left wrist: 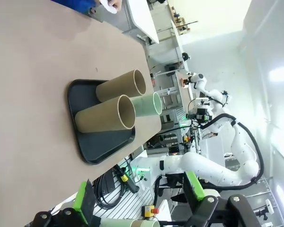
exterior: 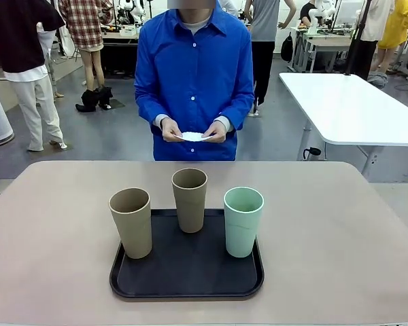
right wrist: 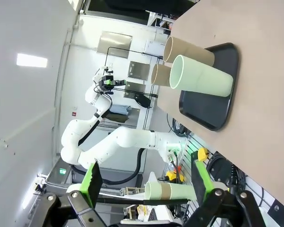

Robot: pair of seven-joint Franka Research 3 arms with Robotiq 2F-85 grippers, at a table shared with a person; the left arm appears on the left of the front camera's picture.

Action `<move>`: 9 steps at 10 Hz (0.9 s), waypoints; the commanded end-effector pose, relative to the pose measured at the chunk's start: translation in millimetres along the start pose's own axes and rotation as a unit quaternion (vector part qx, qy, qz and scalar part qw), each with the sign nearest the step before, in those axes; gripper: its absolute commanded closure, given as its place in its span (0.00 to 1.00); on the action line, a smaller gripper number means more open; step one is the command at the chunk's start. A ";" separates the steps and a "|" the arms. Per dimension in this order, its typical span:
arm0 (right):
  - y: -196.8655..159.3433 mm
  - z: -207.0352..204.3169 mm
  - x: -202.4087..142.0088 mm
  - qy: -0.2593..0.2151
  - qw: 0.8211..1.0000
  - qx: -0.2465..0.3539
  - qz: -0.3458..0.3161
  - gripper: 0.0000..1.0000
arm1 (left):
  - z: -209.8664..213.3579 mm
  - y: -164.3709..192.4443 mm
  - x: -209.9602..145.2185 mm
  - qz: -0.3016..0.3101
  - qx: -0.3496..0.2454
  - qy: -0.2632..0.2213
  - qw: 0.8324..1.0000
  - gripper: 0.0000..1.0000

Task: Place coasters on the table and set cups on them.
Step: Pick up one Reusable plastic cup and place it on a coaster set by the human.

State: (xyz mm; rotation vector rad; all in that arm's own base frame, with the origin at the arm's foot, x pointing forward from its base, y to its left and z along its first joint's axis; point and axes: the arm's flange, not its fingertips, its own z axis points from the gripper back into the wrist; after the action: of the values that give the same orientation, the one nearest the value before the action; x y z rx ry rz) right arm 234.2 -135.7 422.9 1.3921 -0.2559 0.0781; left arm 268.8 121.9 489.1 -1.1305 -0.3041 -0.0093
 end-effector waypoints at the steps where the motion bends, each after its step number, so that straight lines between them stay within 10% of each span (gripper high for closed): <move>1: 3.1 -14.1 -10.6 0.007 1.000 -0.001 -0.001 0.00 | -13.8 4.4 -15.4 -0.002 -0.011 -0.012 1.000 0.00; 9: 0.6 -0.3 -0.1 0.001 1.000 0.000 0.001 0.00 | 1.3 1.0 0.3 0.004 -0.004 -0.005 1.000 0.00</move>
State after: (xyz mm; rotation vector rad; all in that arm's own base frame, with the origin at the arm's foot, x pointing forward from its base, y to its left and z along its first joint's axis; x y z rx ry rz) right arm 234.6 -133.2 423.5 1.3912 -0.2465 0.0849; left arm 268.8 123.3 487.1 -1.1248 -0.3017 0.0080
